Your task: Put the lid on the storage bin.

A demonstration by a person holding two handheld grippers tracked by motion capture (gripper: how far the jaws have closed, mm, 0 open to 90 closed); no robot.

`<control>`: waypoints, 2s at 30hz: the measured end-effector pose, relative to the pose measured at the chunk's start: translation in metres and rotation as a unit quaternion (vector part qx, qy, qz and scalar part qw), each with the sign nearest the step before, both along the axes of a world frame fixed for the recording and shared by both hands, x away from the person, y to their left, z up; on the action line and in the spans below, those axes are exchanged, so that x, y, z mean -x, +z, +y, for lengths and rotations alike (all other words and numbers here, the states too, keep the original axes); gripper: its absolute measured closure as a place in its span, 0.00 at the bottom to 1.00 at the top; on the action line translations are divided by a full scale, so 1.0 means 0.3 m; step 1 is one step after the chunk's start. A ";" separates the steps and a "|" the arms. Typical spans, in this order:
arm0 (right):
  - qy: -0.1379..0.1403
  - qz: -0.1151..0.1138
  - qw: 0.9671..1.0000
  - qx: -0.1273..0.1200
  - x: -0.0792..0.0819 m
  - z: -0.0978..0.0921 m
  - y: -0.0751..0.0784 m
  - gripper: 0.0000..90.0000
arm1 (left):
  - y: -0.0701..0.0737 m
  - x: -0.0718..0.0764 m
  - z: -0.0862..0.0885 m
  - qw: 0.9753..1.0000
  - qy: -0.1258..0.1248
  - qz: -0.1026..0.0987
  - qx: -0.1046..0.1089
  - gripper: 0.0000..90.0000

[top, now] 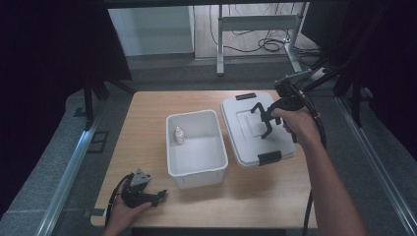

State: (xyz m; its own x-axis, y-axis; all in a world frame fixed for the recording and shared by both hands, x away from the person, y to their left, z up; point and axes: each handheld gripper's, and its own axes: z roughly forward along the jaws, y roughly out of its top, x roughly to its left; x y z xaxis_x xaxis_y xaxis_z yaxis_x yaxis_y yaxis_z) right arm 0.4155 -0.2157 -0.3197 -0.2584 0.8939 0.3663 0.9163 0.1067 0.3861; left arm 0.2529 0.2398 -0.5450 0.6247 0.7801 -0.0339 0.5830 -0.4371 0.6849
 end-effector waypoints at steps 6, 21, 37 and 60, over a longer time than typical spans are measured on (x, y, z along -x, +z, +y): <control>0.006 -0.010 1.000 -0.013 0.004 0.089 0.038 0.95 | 0.001 0.001 0.001 1.000 -0.001 0.001 -0.003 0.13; 0.023 -0.004 1.000 -0.020 0.008 0.246 0.057 0.95 | 0.000 0.003 -0.001 1.000 -0.003 0.001 -0.002 0.13; 0.035 0.006 0.999 -0.032 0.002 0.332 0.027 0.95 | 0.001 0.003 -0.001 1.000 -0.004 0.001 -0.003 0.13; 0.036 0.012 0.998 -0.040 0.012 0.441 0.030 0.95 | 0.000 0.005 -0.002 1.000 -0.006 0.000 -0.002 0.13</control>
State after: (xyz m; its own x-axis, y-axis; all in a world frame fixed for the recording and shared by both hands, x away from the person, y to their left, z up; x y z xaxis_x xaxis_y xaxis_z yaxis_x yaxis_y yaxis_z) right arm 0.4118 -0.0835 -0.3106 -0.3103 0.8413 0.4426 0.9169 0.1419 0.3731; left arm 0.2513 0.2392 -0.5449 0.6342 0.7725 -0.0315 0.5779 -0.4465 0.6831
